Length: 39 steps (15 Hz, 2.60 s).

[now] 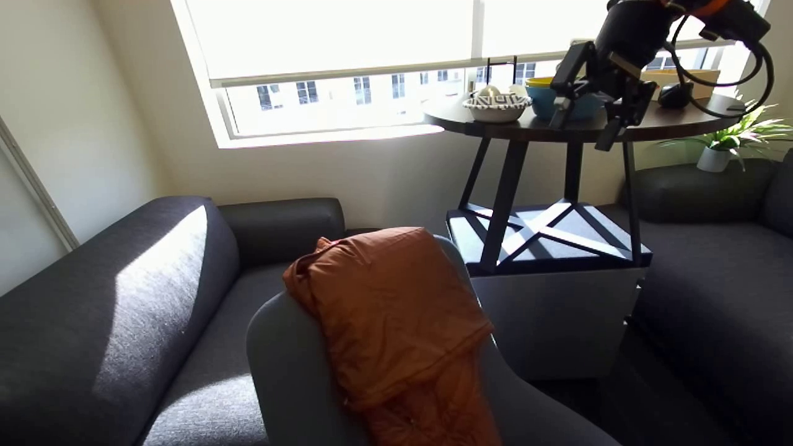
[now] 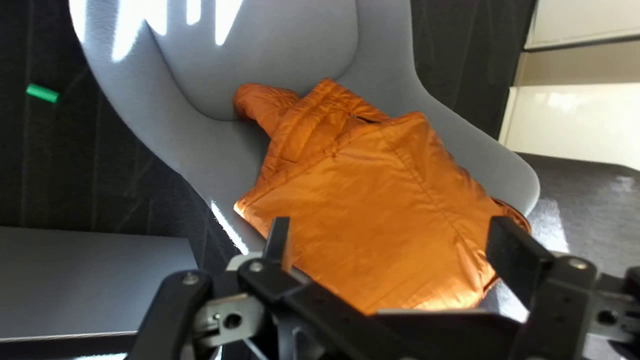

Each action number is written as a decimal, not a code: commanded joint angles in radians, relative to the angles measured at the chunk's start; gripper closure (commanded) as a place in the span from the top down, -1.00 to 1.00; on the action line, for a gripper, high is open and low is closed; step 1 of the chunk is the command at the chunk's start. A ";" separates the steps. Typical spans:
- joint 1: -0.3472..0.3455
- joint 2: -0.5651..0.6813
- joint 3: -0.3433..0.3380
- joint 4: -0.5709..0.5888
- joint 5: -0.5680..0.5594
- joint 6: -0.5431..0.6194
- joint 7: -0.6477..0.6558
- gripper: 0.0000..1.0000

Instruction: Pour the contents of the white bowl into the wooden box on the right

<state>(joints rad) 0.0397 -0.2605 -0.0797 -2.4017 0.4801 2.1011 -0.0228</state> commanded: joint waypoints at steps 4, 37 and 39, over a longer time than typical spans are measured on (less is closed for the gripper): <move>-0.035 0.006 0.008 0.077 0.157 0.041 0.219 1.00; -0.226 0.225 0.220 0.111 -0.497 0.835 1.542 0.08; -0.234 0.239 0.219 0.126 -0.582 0.850 1.612 0.18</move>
<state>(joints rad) -0.1701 -0.0594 0.1243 -2.3131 0.0179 2.9141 1.4672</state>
